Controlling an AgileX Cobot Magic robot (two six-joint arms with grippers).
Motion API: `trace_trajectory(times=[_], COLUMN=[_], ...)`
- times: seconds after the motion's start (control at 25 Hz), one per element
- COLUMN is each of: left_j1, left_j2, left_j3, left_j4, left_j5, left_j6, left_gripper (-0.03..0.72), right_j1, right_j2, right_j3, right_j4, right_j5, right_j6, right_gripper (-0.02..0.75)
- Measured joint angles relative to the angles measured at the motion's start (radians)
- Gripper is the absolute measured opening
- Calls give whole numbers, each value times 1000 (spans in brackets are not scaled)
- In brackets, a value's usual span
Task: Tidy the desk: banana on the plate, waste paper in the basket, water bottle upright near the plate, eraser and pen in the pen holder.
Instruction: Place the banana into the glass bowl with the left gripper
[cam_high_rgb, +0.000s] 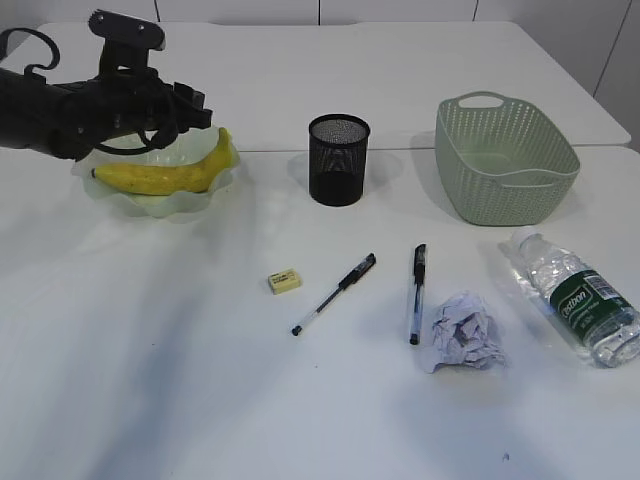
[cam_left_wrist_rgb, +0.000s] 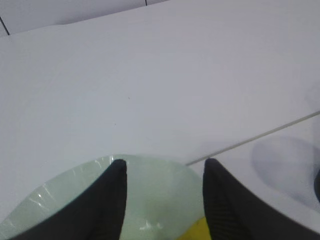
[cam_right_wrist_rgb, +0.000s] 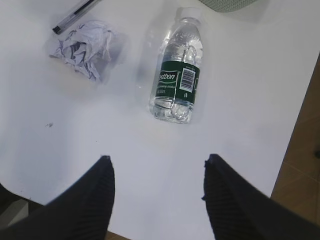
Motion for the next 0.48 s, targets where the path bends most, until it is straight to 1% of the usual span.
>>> trace_trajectory(times=[0.28, 0.48], left_j1=[0, 9], left_j2=[-144, -285], left_j3=[2, 2], left_j4=[0, 0], left_j5=[-13, -10], left_j6=[2, 73], left_gripper=[345, 345], right_j1=[0, 0], right_j2=[0, 0], right_j3=[0, 0], right_j4=[-4, -4], right_j5=[-1, -1], right_j6=[0, 0], right_gripper=[430, 430])
